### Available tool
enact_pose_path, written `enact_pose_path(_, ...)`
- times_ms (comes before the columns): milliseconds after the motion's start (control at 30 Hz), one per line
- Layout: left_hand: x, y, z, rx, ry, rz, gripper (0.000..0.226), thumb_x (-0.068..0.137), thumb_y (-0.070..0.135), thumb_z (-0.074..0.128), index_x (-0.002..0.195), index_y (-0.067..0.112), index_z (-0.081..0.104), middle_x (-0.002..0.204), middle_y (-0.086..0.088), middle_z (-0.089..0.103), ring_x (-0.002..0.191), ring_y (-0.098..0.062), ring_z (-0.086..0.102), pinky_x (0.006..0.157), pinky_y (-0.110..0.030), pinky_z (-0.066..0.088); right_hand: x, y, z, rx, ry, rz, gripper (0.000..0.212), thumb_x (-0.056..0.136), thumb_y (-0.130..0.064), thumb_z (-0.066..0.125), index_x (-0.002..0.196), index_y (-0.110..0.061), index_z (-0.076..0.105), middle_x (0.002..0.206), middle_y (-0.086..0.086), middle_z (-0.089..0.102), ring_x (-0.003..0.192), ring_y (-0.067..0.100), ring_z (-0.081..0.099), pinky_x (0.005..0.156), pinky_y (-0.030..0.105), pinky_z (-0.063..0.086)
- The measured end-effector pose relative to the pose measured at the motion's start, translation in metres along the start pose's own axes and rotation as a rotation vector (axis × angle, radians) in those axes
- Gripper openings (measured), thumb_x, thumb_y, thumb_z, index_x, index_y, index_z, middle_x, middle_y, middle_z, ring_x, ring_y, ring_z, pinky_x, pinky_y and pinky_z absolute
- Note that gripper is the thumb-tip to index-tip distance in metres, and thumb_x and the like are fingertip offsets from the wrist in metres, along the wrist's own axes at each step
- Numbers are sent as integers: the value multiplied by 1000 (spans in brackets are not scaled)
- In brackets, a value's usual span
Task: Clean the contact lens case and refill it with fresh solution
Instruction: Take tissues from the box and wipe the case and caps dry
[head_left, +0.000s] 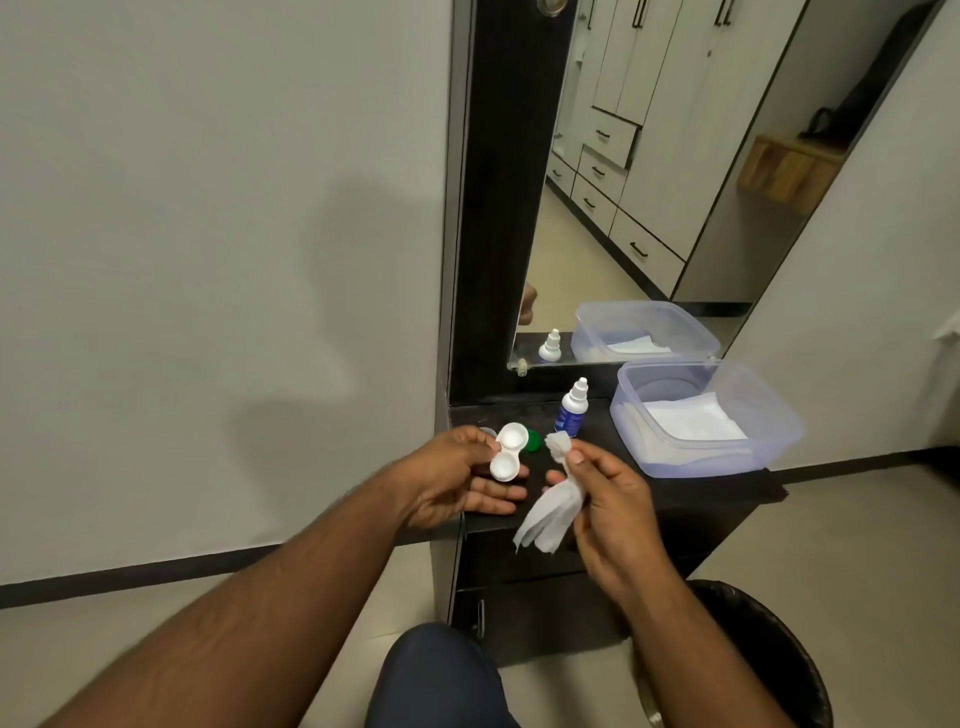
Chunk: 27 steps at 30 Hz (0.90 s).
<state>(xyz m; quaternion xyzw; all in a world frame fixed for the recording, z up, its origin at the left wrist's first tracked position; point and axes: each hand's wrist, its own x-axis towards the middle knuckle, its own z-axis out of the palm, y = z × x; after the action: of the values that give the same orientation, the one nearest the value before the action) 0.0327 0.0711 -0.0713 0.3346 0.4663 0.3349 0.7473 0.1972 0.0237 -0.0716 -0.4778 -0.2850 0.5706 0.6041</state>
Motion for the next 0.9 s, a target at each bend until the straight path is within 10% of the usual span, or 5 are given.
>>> enact_pose_path(267,13,-21,20,-170,148,196,7,98,8,45,100,9,52,111,-19,67,91,-26,71,82,-40,58,14,3,-9,-831,-202,-705,18,83,-2,67,96,-14,74,94,-2,67,89,4,63,82,14,48)
enact_pose_path(400,13,-19,19,-178,175,186,10,96,1,48,99,8,54,108,-19,65,81,-22,70,71,-34,60,25,11,-5,-1337,-327,-975,12,81,-8,70,93,-9,72,86,5,65,78,17,61,67,29,54)
enact_pose_path(733,17,-16,22,-93,237,186,19,95,-5,42,86,11,49,101,-19,59,77,-20,64,63,-31,60,27,12,7,-1300,-378,-636,22,91,-14,59,109,-15,71,92,-3,47,82,5,46,68,4,34)
enact_pose_path(900,15,-16,24,-113,220,199,17,95,-5,44,86,9,49,100,-19,61,82,-26,66,73,-41,60,31,-24,12,-1786,-666,-790,30,90,-18,58,119,-23,65,109,4,50,97,18,50,77,24,41)
